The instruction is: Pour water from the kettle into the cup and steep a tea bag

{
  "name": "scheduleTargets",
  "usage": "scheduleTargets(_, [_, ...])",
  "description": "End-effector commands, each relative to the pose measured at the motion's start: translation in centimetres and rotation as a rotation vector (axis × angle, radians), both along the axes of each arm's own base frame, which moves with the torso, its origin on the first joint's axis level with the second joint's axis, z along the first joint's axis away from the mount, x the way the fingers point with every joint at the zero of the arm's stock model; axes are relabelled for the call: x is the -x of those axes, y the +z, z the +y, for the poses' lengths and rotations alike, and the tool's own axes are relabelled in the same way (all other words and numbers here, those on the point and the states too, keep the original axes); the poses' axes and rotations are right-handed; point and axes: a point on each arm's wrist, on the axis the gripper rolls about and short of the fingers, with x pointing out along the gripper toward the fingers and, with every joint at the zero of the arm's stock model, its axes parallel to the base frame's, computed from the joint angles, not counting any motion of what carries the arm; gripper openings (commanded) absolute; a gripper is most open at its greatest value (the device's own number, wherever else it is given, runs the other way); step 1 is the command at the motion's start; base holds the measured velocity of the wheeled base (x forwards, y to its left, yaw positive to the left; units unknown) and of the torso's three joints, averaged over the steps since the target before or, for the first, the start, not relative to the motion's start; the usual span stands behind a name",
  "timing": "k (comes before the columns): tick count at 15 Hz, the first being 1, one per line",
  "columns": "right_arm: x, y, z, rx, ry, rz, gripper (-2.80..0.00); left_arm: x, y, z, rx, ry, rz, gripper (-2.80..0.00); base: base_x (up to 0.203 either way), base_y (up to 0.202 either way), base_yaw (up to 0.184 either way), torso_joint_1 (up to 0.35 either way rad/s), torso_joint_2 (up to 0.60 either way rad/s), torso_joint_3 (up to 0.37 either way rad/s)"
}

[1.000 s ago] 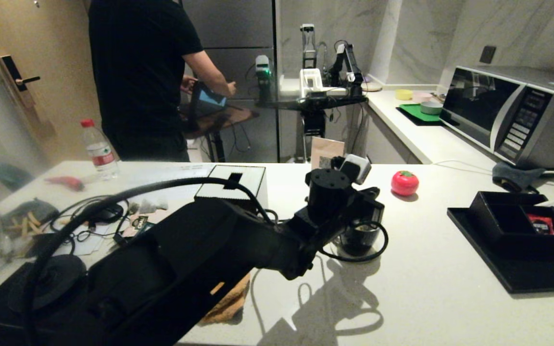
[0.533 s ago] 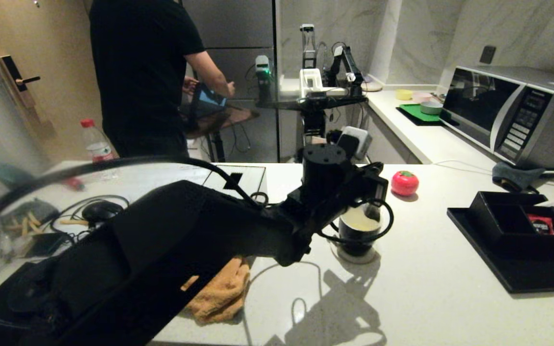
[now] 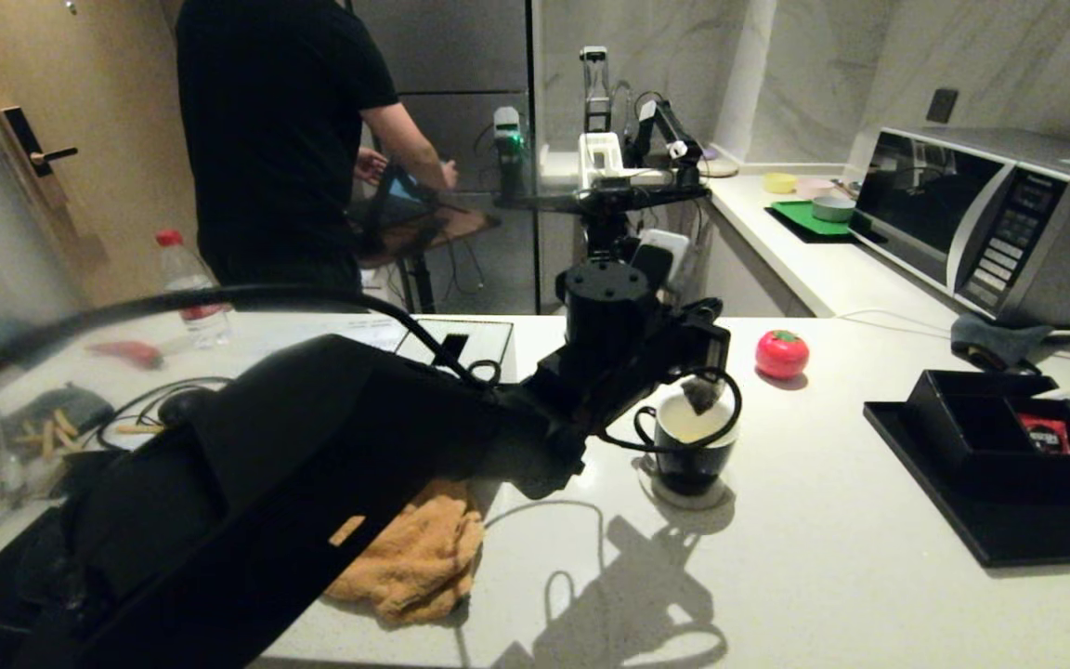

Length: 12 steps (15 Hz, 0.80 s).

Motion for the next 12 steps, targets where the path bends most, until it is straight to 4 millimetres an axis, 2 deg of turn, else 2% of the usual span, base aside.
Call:
scheduleTargets(1, [0.0,0.0,0.0,0.0,0.0,0.001,-2.8,-0.7,-1.9,0.0,-0.023,0.01,0.023,-2.8,0.0,0.0,0.0,0.0,0.0,0.0])
scheduleTargets(12, [0.0,0.0,0.0,0.0,0.0,0.001,-2.8,-1.2,-8.0,0.4,-0.104,0.019,0.109,-2.8,0.0,0.0,0.0,0.0,0.0,0.0])
